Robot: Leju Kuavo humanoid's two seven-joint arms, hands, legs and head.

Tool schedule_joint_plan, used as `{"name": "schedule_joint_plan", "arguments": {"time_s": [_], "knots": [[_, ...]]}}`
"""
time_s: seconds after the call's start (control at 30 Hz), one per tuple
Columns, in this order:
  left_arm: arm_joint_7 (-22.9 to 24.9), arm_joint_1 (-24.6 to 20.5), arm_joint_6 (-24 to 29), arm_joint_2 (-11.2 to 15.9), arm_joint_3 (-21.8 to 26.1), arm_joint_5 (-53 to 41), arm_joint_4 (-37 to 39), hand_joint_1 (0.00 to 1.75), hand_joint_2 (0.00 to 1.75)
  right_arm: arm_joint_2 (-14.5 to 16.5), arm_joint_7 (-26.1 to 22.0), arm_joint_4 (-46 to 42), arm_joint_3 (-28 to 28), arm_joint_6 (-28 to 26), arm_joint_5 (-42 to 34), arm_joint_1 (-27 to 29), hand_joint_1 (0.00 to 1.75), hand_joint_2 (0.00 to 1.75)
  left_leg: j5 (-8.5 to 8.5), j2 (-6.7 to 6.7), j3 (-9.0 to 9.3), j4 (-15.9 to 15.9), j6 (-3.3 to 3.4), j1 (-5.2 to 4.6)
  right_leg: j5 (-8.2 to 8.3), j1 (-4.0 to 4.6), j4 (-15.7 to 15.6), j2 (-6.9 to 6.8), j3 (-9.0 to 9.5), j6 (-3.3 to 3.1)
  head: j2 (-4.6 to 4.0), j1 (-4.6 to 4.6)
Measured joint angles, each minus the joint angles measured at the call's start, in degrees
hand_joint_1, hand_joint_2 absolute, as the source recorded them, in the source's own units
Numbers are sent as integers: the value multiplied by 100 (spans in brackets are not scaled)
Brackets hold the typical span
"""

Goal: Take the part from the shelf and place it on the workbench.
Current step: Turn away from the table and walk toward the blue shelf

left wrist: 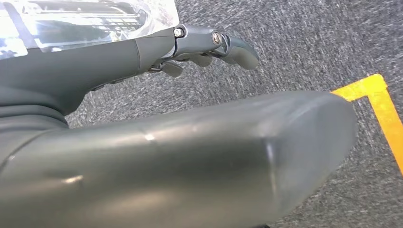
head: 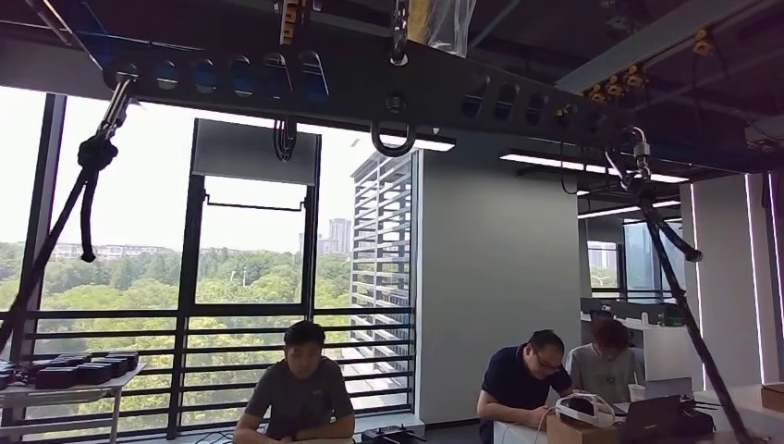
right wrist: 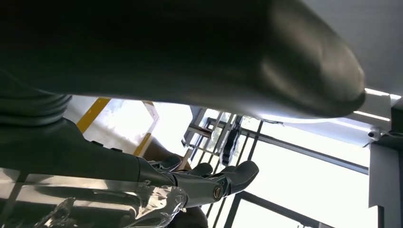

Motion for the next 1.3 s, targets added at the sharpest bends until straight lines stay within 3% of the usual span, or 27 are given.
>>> {"name": "schedule_joint_plan", "arguments": {"time_s": [0.07, 0.2, 0.27, 0.33, 0.4, 0.43, 0.5, 0.57, 0.7, 0.77, 0.83, 0.87, 0.9, 0.93, 0.97, 1.03, 1.1, 1.2, 1.23, 1.3], "knots": [[0, -5, 0, -3, 0, 0, 0, 0, 0, 0, -19, 3, -7, 3, -1, -14, 0, 0, 26, 1, -39, 29, -41, -22, 174, 41, -643, -8, 349, -66, 0, 7], [6, -11, 1, 0, -1, 0, 0, 0, 0, -2, -43, 13, -17, 11, -8, -18, 0, 0, 33, 13, -92, 70, -166, -11, 265, 50, -796, -10, 364, -147, 0, 11], [10, -13, 3, 3, -2, 0, 0, 0, 0, 0, -46, 17, -20, 14, -10, -19, 0, 0, -242, 1, -203, 384, -247, 7, 330, 14, -830, -26, 334, -196, 0, 34], [16, -11, 4, 5, -2, 0, 0, 0, 0, 1, -46, 27, -16, 21, -15, -12, 0, 0, -680, -5, -447, 1091, -323, 45, 370, 10, -823, -35, 276, -217, 0, 63], [20, -7, 4, 7, -2, 0, 1, 0, 0, 1, -46, 40, -8, 29, -20, 5, 0, 0, -876, -4, -575, 1588, -366, 76, 407, 8, -799, -33, 204, -208, 0, 76], [21, -7, 4, 7, -3, 0, 1, 0, 0, 2, -46, 45, -5, 31, -21, 11, 0, 0, -812, -3, -496, 1533, -376, 86, 422, 5, -781, -31, 170, -198, 0, 86], [23, -11, 4, 7, -4, 0, 1, 0, 0, 2, -46, 49, -4, 31, -22, 15, 0, 0, -499, -5, -78, 850, -367, 98, 437, -4, -737, -28, 126, -171, 0, 102], [24, -21, 4, 7, -4, 0, 1, 0, 0, 1, -46, 51, -11, 31, -22, 10, 0, 0, -320, -10, 258, 208, -314, 87, 452, 11, -690, -25, 83, -116, 0, 106], [30, -21, 4, 7, -4, 1, 1, 0, 0, 8, -50, 57, -21, 31, -22, 5, 0, 0, -243, -10, 264, 36, -136, 54, 505, -1, -692, -16, 24, 33, 0, 86], [33, -33, 4, 6, -4, 0, 0, 0, 0, 4, -50, 61, -28, 31, -22, 2, 0, 0, -163, -1, 221, -10, -47, 72, 266, -10, -413, -6, -101, 81, 0, 68], [37, -43, 3, 5, -4, 0, 1, 0, 0, -1, -49, 68, -26, 32, -22, 13, 0, 0, -102, 3, 146, -16, -1, 70, -177, -14, 287, 0, -379, 108, 0, 39], [41, -43, 3, 5, -4, 0, 1, 0, 0, -3, -49, 73, -25, 32, -22, 25, 0, 0, -78, 3, 106, -12, 6, 61, -340, -14, 637, 1, -508, 116, 0, 28], [45, -42, 3, 6, -4, 0, 2, 0, 0, -4, -49, 80, -22, 33, -22, 37, 0, 0, -54, 3, 69, -6, 9, 52, -403, -13, 841, 1, -561, 116, 0, 19], [49, -42, 3, 7, -4, 0, 2, 0, 0, -4, -49, 86, -22, 34, -22, 44, 0, 0, -34, 2, 36, 1, 8, 43, -357, -11, 834, 1, -514, 108, 0, 9], [50, -43, 3, 7, -4, 0, 1, 0, 0, -4, -49, 91, -22, 34, -22, 46, 0, 0, -19, 1, 11, 11, 3, 34, -217, -7, 599, 1, -353, 87, 0, 2], [50, -46, 2, 4, -4, 0, 0, 0, 0, -4, -49, 95, -24, 36, -22, 37, 0, 0, 2, -1, -21, 34, -19, 17, 98, 17, -198, -1, 116, 16, 0, -2], [50, -53, 2, 1, -4, 1, 0, 0, 0, -4, -50, 95, -25, 36, -22, 26, 0, 0, 29, -1, -55, 56, -71, 6, 222, 50, -686, -3, 361, -49, 0, 3], [51, -58, -1, 2, -4, 0, 0, 0, 0, -4, -50, 101, -25, 37, -22, 18, 0, 0, 69, 0, -94, 61, -177, 21, 284, 63, -770, -4, 337, -131, 0, 5], [52, -58, -2, 2, -5, 0, 1, 0, 0, -3, -50, 103, -25, 39, -23, 15, 0, 0, 9, -4, -114, 111, -212, 25, 318, 50, -789, -11, 328, -161, 0, 10], [54, -57, -1, 3, -6, 1, 1, 0, 0, -1, -50, 109, -23, 43, -32, 14, 0, 0, -320, -10, -256, 511, -278, 43, 376, 20, -814, -31, 295, -207, 0, 37]]}}
